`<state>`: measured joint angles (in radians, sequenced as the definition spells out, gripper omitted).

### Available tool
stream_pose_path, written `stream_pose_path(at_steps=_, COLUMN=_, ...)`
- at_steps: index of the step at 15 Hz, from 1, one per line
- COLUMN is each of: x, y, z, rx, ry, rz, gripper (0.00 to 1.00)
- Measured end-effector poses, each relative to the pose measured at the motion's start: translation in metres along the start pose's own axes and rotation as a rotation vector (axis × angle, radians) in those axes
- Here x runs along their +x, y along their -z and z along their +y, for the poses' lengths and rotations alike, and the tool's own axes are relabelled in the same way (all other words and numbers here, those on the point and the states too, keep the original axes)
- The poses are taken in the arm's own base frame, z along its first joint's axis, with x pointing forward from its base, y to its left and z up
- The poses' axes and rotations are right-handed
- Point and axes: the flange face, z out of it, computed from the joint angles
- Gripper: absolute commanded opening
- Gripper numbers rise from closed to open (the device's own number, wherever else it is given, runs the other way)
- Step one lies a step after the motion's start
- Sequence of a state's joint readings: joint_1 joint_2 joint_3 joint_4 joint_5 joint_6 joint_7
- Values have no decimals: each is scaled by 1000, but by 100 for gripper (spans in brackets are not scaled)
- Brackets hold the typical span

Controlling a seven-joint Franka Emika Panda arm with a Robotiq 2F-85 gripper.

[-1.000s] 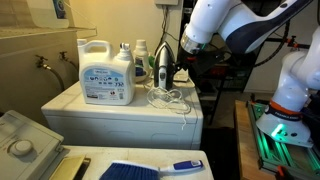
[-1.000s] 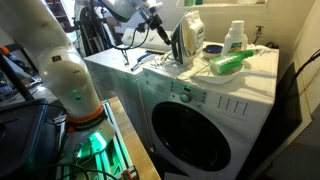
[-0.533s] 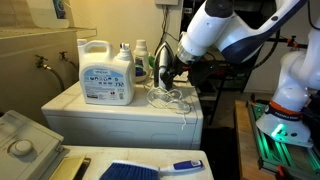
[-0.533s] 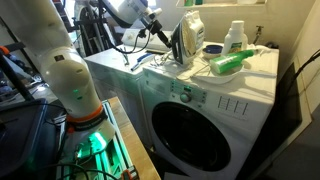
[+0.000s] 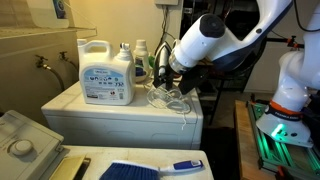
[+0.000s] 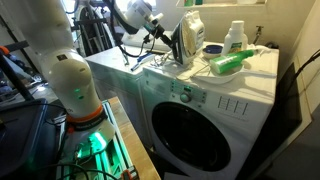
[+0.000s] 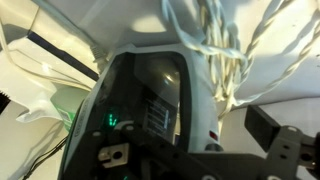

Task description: Put the iron in a lying position

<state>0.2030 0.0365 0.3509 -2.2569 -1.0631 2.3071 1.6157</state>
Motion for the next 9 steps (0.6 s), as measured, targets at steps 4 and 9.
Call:
stream_pose_path(at_steps=4, x=1, y=-15, z=-10, rx=24, ry=31, rz=32, gripper=100)
stream_pose_path(at_steps=9, x=5, y=-24, z=-21, rx=38, ry=46, rz=43, gripper=88)
